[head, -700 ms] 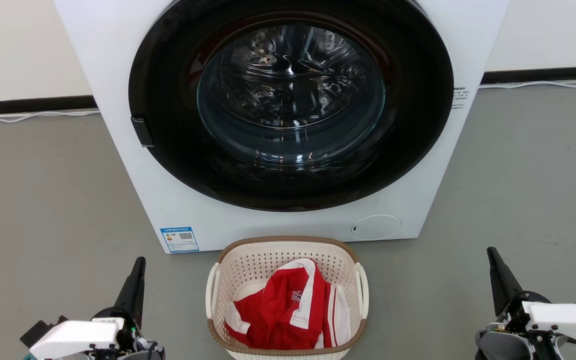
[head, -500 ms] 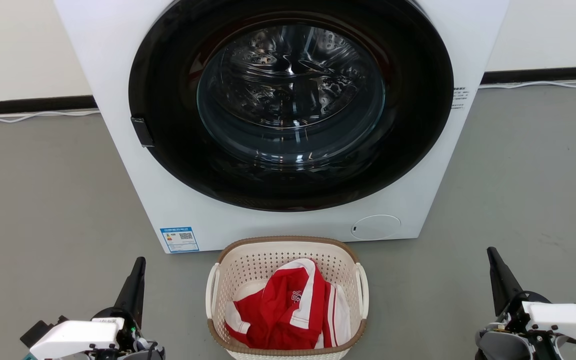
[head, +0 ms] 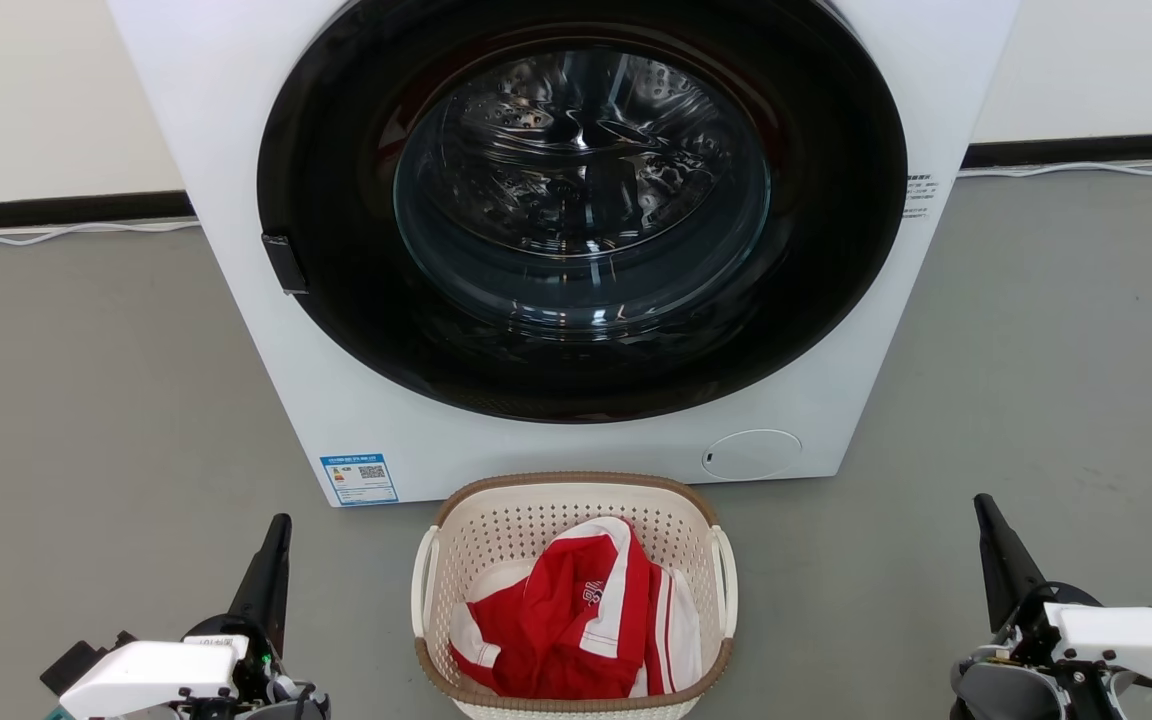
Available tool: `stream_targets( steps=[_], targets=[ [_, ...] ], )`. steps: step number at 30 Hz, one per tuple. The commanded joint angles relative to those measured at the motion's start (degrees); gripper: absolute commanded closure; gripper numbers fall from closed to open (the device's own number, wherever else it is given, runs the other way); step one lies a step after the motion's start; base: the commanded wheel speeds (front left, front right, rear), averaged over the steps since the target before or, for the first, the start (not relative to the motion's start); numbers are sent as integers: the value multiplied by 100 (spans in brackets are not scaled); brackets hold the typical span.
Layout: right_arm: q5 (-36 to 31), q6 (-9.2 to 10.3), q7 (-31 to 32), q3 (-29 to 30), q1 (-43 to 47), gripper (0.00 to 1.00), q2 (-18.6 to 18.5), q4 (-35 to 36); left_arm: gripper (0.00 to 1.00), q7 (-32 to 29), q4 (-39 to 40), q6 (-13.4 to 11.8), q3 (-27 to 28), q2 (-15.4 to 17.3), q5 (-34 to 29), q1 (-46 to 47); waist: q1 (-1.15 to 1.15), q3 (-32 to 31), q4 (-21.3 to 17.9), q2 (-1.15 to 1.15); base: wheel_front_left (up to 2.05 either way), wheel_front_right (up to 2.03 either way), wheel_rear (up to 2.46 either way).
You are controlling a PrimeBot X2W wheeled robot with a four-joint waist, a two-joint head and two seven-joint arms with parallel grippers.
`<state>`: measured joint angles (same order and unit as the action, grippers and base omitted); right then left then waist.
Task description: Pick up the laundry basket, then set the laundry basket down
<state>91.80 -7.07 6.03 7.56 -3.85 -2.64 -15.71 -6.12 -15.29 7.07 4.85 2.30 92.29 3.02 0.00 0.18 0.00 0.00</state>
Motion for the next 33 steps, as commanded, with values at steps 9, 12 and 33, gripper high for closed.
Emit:
stream_targets(
  steps=[9, 12, 33],
  targets=[
    [38, -42, 45, -106, -233, 100, -23, 168, 100, -36, 126, 42, 167, 58, -12, 317, 0, 0, 0, 0, 0, 0, 0],
    [38, -42, 45, -106, -233, 100, -23, 168, 100, -36, 126, 42, 167, 58, -12, 317, 0, 0, 0, 0, 0, 0, 0],
    [-30, 1, -97, -120, 222, 0, 41, -206, 0, 107, -156, -22, -48, -55, -77, -228, 11, -12, -2, 0, 0, 0, 0]
  ],
)
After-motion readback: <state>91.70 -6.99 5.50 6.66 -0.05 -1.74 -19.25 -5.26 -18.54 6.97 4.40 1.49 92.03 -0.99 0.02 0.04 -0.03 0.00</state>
